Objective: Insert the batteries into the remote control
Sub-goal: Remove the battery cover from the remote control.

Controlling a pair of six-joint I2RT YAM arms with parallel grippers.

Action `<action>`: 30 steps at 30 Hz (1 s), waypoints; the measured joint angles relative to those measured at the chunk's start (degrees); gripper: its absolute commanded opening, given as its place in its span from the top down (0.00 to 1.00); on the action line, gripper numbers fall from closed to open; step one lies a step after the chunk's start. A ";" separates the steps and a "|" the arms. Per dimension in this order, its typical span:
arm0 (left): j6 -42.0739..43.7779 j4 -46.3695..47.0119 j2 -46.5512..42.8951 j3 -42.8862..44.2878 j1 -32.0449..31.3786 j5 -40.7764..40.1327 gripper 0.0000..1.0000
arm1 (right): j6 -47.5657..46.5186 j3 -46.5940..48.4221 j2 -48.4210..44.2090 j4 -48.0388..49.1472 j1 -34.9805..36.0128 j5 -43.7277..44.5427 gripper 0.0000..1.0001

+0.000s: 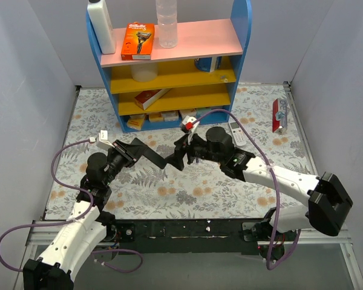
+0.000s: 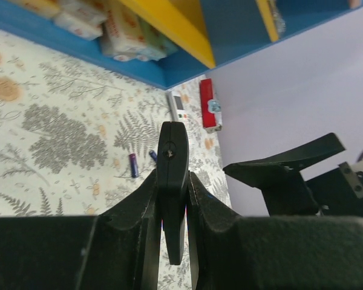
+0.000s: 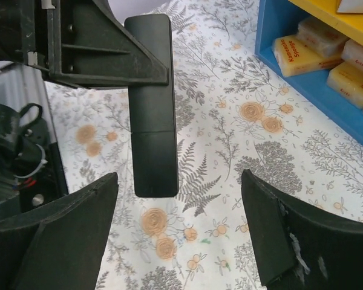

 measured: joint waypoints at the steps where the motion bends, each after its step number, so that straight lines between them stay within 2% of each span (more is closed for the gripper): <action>1: 0.02 -0.83 0.37 0.04 0.00 -0.57 1.00 | -1.14 1.40 1.40 -1.25 0.61 0.98 0.10; 8: 0.02 -4.50 2.25 0.39 0.00 -3.06 1.00 | -6.29 11.08 10.56 -7.76 3.85 3.78 0.08; 18: 0.17 -5.03 3.50 0.90 0.00 -3.93 1.00 | -7.17 19.54 19.96 -15.19 5.46 3.26 0.11; 28: 0.42 -5.18 3.72 1.46 0.00 -3.93 1.00 | -6.71 20.70 22.45 -18.32 5.64 2.29 0.35; 30: 0.55 -5.16 3.72 1.64 0.00 -3.96 1.00 | -6.73 20.74 22.45 -18.36 5.64 2.25 0.37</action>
